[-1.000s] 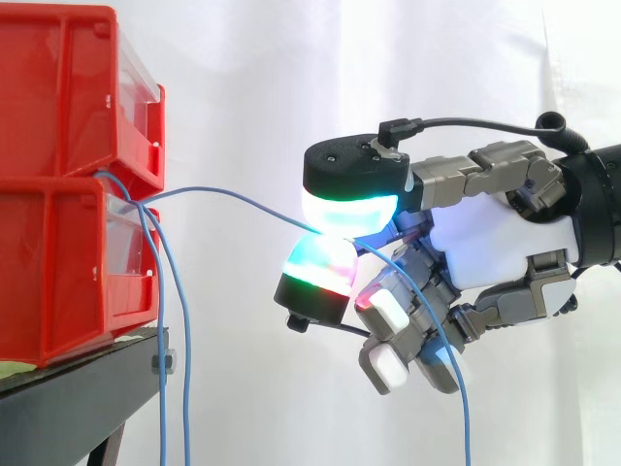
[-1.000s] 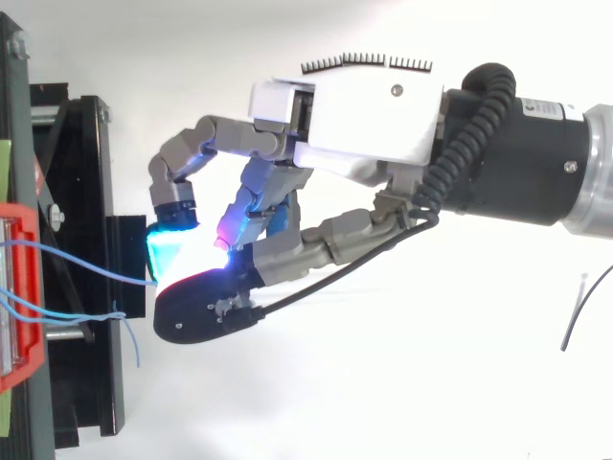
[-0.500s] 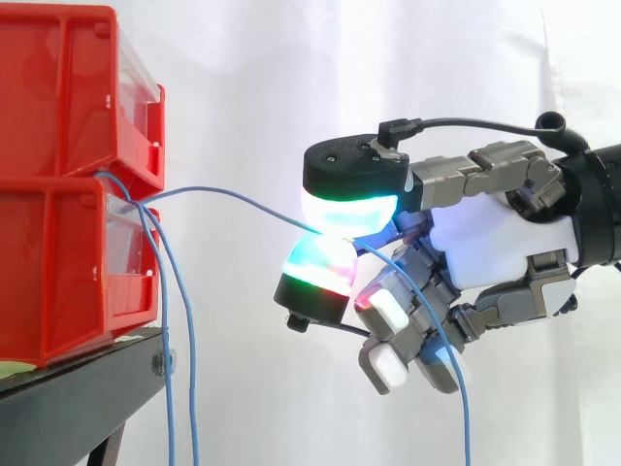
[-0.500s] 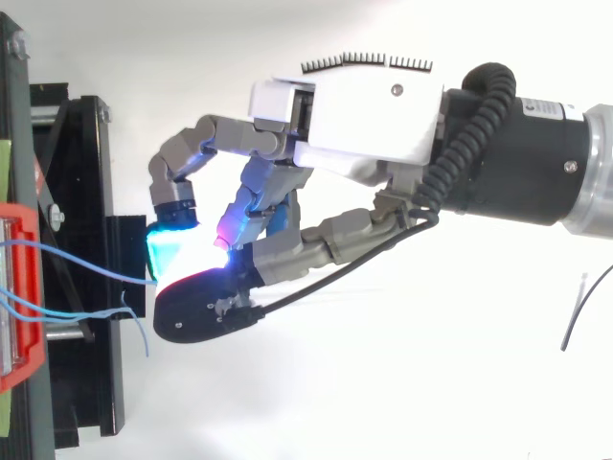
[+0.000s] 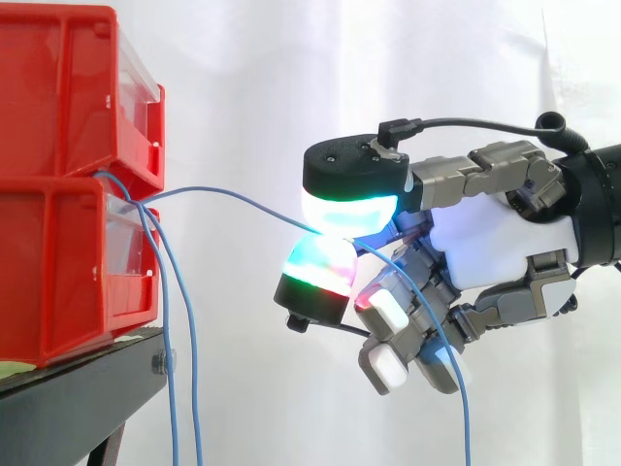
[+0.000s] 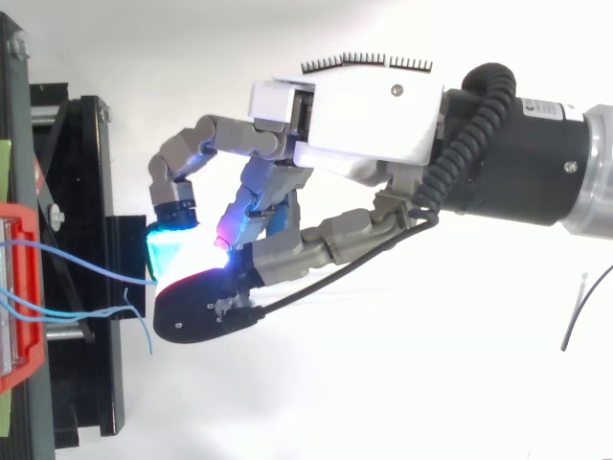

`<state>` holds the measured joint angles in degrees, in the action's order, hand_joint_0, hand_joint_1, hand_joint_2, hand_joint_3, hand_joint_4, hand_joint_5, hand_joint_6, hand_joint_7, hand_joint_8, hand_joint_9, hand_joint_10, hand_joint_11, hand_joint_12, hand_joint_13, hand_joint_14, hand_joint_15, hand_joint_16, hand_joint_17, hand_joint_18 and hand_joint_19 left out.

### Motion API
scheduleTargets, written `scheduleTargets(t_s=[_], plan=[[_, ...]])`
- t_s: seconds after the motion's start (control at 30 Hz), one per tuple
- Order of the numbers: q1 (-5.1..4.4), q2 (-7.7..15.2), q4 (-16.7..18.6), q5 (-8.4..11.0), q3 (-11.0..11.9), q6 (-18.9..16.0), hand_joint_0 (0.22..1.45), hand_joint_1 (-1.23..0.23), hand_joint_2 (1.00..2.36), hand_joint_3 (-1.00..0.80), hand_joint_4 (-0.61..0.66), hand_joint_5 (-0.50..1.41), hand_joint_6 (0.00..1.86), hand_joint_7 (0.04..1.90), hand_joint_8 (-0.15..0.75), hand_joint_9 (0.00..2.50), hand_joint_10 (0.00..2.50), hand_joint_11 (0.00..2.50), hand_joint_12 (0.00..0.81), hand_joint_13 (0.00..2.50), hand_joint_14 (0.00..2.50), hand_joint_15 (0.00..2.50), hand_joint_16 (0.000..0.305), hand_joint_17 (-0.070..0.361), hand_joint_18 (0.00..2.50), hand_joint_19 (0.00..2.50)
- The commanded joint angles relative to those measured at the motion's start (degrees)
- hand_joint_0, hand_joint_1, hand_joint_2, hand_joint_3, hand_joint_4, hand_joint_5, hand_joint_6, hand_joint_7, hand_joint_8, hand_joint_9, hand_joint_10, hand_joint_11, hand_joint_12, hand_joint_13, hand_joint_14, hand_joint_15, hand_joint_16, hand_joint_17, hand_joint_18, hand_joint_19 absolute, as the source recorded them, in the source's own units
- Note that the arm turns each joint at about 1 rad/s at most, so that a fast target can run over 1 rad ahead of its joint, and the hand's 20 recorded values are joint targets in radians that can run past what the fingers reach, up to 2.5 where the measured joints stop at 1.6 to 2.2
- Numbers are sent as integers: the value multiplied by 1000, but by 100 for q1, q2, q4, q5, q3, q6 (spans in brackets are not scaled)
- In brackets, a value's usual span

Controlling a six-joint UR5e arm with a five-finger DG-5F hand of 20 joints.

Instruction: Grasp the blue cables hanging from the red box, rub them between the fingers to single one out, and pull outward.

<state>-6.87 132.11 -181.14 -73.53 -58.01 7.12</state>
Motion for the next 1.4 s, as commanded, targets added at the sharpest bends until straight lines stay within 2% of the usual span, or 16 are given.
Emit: scheduleTargets(t_s=[0.0,1.37], plan=[[1,8,0,5,0,0,592,-822,1006,143,21,-83,886,1251,387,1198,11,654,470,1050,15,518,71,160,1214,565],[1,-1,0,5,0,0,593,-822,1010,138,20,-88,887,1247,384,1220,12,652,475,1063,14,527,72,162,1226,586]])
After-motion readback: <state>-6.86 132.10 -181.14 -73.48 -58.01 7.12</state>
